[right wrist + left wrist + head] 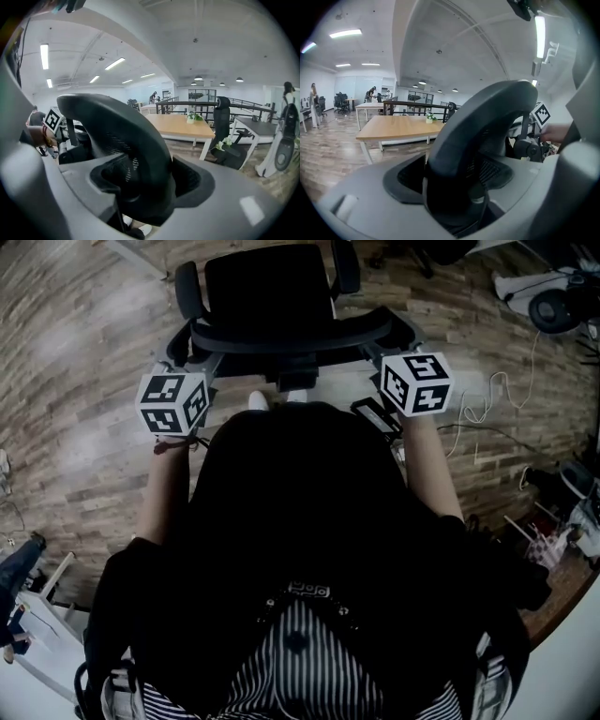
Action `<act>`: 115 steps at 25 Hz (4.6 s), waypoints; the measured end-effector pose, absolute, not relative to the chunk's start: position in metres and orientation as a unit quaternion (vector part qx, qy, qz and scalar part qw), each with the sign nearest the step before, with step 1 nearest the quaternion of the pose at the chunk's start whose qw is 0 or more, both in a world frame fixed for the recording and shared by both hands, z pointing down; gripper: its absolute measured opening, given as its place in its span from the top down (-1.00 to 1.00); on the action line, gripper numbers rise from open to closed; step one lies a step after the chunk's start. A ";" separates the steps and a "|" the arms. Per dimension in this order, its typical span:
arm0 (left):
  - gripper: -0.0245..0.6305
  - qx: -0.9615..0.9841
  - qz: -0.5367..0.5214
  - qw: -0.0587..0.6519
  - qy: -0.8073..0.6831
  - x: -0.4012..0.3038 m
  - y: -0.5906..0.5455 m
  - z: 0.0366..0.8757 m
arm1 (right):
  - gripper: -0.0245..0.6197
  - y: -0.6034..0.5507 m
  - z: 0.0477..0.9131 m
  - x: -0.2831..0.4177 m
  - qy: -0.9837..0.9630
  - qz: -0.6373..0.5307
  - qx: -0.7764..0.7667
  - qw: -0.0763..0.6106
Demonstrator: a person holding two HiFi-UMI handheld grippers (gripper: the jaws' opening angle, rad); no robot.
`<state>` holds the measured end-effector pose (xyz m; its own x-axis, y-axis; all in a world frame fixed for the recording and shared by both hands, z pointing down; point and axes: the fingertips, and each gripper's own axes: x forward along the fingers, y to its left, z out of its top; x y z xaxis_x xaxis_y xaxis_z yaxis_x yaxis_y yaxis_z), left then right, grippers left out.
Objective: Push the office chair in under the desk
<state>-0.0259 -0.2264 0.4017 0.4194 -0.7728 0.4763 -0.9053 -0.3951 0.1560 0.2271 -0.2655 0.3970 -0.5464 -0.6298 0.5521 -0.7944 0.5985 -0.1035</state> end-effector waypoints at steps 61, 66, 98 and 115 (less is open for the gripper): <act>-0.12 0.798 0.146 0.178 -0.558 -0.157 -0.616 0.397 | 0.20 -0.659 0.399 0.099 -0.889 0.170 0.333 0.264; -0.11 0.793 0.145 0.176 -0.566 -0.171 -0.670 0.400 | 0.21 -0.717 0.401 0.083 -0.894 0.163 0.326 0.261; -0.18 0.760 0.122 0.208 -0.604 -0.254 -0.810 0.398 | 0.24 -0.858 0.397 0.002 -0.921 0.142 0.239 0.272; -0.18 0.772 0.115 0.200 -0.592 -0.312 -0.851 0.391 | 0.23 -0.894 0.390 -0.050 -0.908 0.155 0.294 0.254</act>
<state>-0.3116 -0.8511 0.3909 0.2730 -0.8681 0.4145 -0.9602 -0.2194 0.1728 -0.0499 -0.8940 0.3896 -0.6982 -0.4558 0.5521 -0.6132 0.7788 -0.1325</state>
